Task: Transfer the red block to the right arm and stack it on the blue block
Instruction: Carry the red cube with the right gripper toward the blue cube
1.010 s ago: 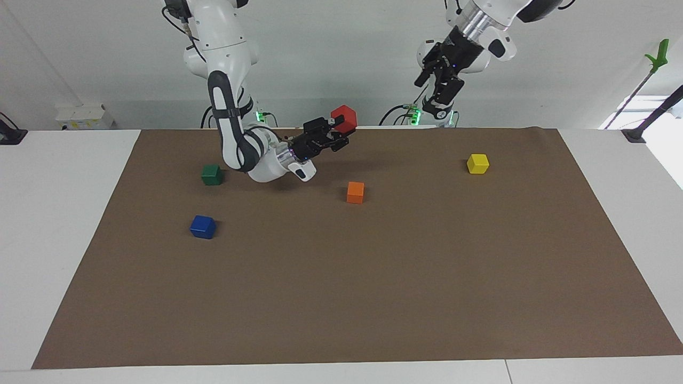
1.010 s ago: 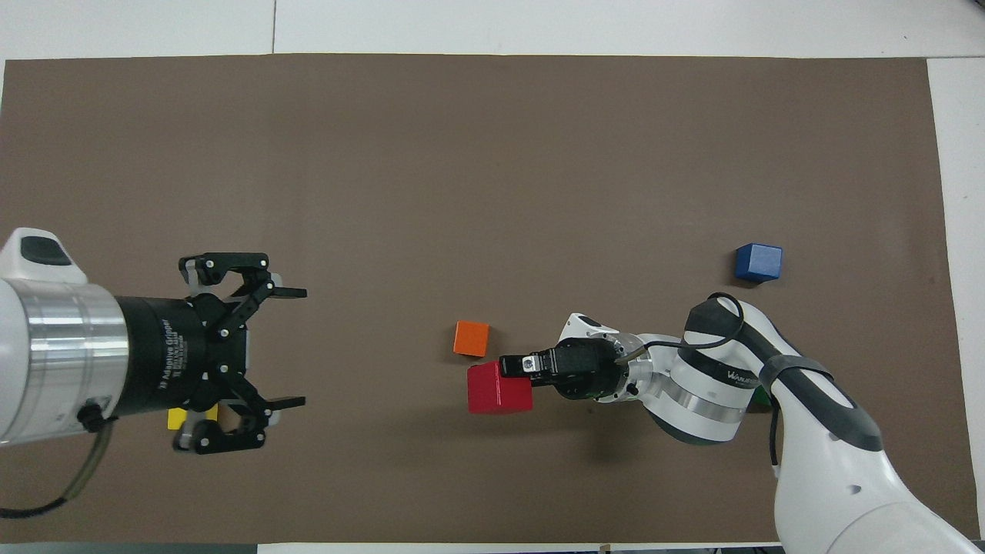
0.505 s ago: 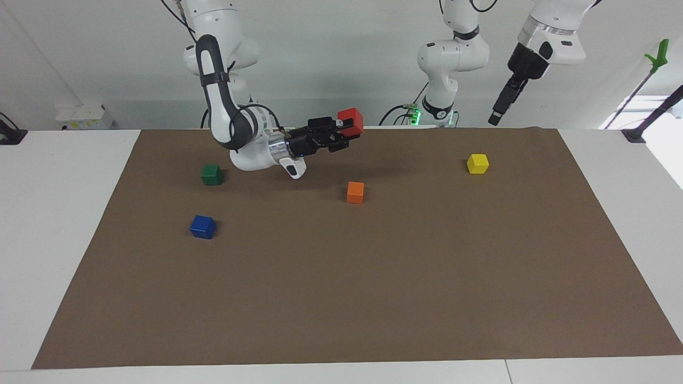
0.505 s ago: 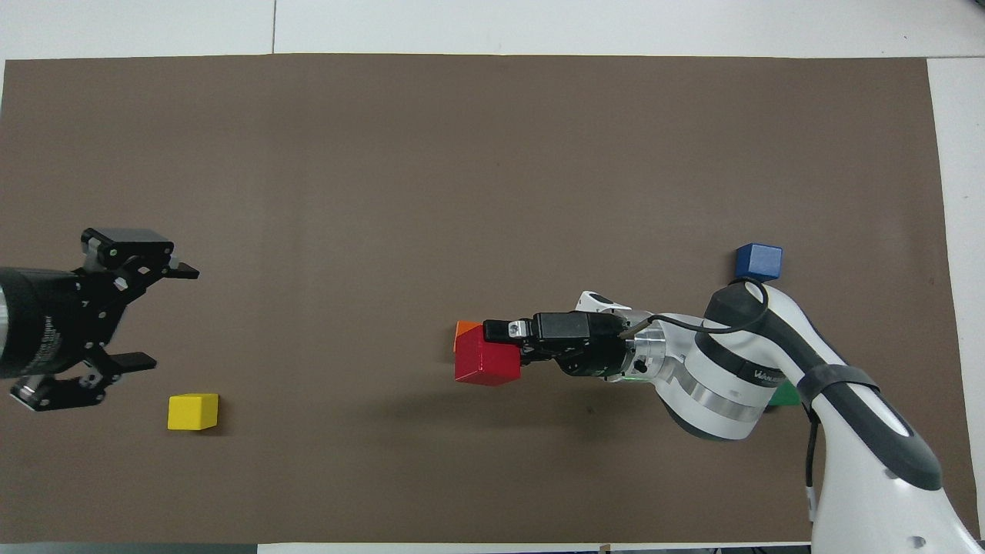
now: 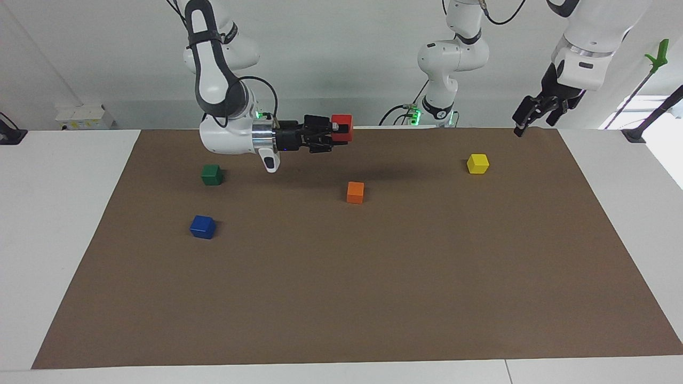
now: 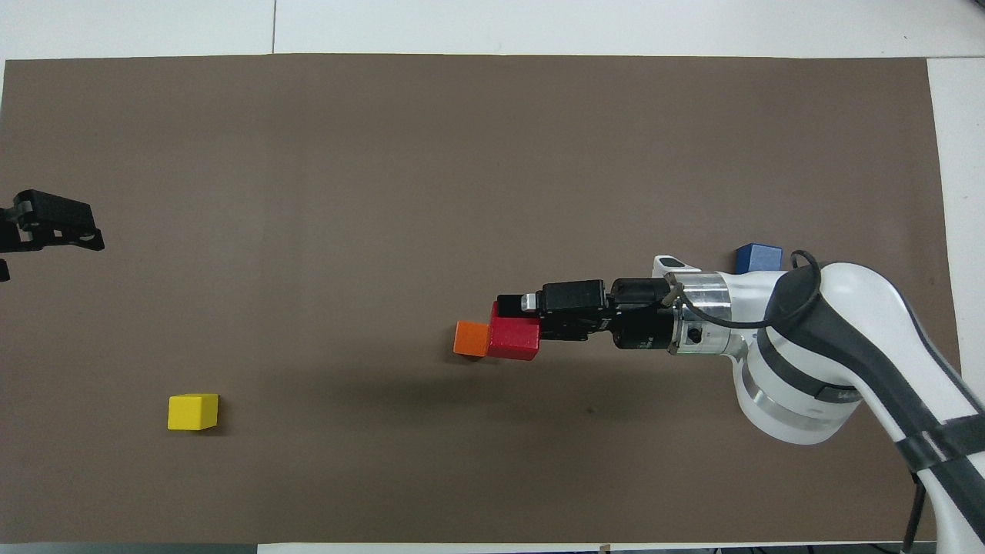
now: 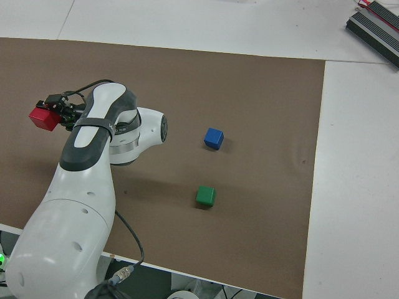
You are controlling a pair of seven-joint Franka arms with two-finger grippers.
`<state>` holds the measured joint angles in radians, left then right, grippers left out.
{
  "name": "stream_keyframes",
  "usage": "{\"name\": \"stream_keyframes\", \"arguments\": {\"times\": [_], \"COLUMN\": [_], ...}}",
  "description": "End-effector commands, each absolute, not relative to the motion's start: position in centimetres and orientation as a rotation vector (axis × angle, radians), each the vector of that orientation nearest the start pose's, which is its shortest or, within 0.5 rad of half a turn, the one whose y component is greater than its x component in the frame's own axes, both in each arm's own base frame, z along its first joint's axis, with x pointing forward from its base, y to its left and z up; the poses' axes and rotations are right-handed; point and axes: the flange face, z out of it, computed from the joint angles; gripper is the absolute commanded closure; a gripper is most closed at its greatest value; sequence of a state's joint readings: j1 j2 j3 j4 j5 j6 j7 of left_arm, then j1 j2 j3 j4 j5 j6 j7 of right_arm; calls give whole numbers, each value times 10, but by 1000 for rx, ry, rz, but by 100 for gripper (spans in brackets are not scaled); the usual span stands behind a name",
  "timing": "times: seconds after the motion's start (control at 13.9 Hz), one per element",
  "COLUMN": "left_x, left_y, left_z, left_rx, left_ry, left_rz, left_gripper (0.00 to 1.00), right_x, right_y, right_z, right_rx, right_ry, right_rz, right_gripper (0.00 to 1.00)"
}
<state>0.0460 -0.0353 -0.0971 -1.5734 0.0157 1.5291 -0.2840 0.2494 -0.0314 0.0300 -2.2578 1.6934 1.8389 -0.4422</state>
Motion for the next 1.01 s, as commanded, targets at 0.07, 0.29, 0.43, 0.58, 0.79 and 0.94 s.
{"name": "stream_keyframes", "arguments": {"times": [0.07, 0.29, 0.43, 0.58, 0.79, 0.94], "left_x": [549, 548, 532, 525, 538, 536], "left_y": [-13, -36, -50, -52, -47, -40], "left_z": [637, 636, 632, 627, 622, 619], "left_rx": [-3086, -3091, -3085, -3082, -3105, -3130], "left_ry": [-293, -246, -184, -181, -101, -118], "left_rz": [57, 55, 105, 114, 56, 110], "left_gripper": [0, 0, 0, 0, 0, 0], "right_x": [505, 514, 517, 518, 521, 522], "right_y": [181, 160, 151, 145, 131, 119], "right_z": [439, 454, 467, 475, 478, 475], "right_rx": [-1880, -2178, -2376, -2502, -2710, -2865], "right_ry": [153, 140, 151, 171, 168, 162], "right_rz": [182, 247, 270, 287, 297, 291], "right_gripper": [100, 100, 100, 100, 100, 100]}}
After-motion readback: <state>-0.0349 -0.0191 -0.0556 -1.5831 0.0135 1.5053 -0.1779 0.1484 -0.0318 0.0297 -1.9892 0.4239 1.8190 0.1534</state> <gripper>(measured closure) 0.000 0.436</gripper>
